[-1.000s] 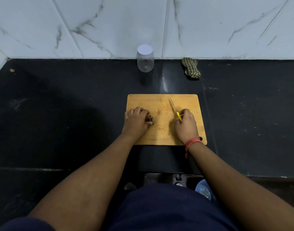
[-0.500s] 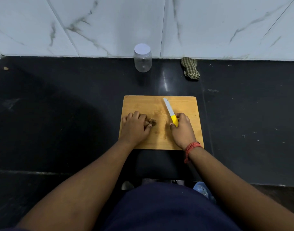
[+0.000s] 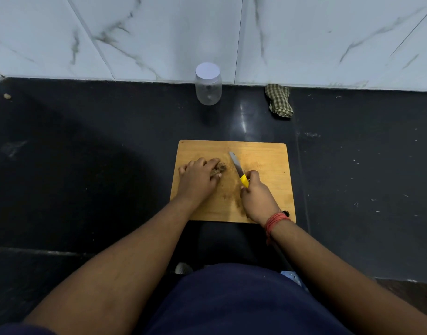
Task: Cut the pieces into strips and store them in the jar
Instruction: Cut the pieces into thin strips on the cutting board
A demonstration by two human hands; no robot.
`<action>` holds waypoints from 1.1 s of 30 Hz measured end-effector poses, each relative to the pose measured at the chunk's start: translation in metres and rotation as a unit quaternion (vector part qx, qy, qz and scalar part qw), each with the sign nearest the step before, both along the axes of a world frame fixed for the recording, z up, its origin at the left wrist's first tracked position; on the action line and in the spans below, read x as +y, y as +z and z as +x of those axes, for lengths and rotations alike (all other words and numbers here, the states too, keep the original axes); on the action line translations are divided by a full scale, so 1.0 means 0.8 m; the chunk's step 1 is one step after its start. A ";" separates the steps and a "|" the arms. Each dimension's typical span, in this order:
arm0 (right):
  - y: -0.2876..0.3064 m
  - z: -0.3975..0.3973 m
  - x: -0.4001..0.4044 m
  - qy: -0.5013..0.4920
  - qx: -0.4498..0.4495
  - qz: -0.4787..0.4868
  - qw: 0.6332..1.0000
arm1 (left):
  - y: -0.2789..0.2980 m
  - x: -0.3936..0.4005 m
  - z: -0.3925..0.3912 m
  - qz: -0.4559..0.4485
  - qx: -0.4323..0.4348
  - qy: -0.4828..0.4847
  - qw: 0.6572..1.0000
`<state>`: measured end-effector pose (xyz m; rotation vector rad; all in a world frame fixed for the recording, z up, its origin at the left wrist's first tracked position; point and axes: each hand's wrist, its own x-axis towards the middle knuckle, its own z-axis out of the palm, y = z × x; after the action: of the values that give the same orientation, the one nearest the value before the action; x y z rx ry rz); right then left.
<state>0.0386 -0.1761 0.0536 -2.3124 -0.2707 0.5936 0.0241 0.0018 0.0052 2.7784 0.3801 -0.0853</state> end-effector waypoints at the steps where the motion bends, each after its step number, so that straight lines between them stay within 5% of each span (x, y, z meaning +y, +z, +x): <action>1: 0.001 -0.002 0.001 0.008 0.010 0.001 1.000 | 0.000 0.002 0.000 -0.004 0.002 0.002 1.000; 33: 0.026 -0.005 0.029 0.060 0.081 -0.080 0.992 | -0.004 0.013 0.008 -0.083 0.016 0.023 0.996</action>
<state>0.0349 -0.1525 0.0745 -2.3963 -0.2961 0.8889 0.0306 0.0121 0.0019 2.6060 0.4253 -0.1431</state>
